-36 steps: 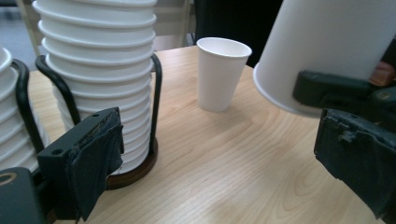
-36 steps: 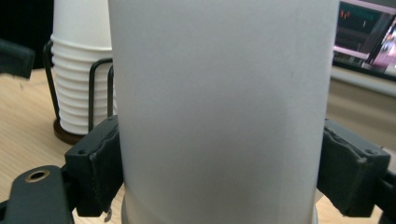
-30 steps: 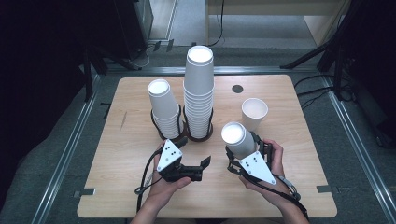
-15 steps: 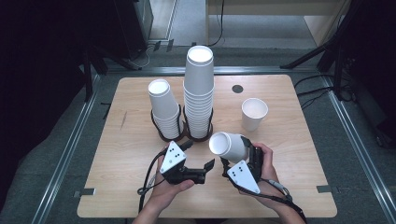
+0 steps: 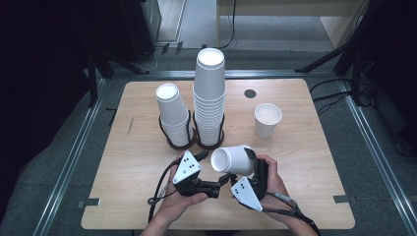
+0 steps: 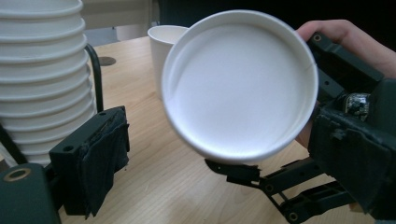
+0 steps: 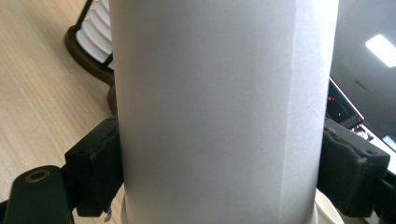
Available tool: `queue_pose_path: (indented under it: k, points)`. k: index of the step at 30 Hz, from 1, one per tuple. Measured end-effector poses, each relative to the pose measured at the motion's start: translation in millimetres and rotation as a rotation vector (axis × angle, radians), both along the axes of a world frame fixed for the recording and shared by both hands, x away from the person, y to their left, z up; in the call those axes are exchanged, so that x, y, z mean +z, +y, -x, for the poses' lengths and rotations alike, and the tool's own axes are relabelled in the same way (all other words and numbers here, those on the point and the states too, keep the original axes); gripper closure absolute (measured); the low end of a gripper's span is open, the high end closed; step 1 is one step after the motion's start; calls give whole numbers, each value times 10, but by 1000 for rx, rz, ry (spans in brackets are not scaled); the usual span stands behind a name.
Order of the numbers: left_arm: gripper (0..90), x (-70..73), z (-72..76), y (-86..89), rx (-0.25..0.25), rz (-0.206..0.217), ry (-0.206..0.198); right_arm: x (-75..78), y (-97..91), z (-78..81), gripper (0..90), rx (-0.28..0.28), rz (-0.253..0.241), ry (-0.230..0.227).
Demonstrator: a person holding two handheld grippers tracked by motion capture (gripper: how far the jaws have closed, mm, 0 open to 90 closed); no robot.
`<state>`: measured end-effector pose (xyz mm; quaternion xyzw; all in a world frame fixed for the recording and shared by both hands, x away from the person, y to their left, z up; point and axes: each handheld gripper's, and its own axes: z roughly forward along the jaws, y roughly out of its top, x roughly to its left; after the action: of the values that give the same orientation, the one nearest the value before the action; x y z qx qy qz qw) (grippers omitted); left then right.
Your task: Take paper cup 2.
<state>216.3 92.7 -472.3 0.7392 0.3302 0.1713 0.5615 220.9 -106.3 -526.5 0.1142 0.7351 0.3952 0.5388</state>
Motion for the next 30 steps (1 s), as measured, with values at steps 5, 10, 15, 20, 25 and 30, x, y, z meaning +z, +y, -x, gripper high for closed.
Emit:
queue_pose_path:
  k: [5, 10, 15, 20, 25, 30]
  points:
    - [55, -4, 4, -42, -15, -8, 17, -11, 45, 42, 135, 36, 36, -27]
    - [66, 5, 1, -45, -16, -8, 32, -31, 70, 78, 134, 68, 69, -43]
    - [131, 21, -12, -40, -8, -4, 63, -45, 78, 86, 134, 81, 89, -53]
    - [146, 34, -20, -38, -9, 2, 88, -56, 77, 93, 134, 78, 102, -56]
    - [155, 17, -43, -41, -6, -4, 109, -58, 82, 98, 133, 87, 112, -65]
    - [174, 10, -48, -51, -2, -10, 114, -71, 83, 89, 132, 81, 121, -73]
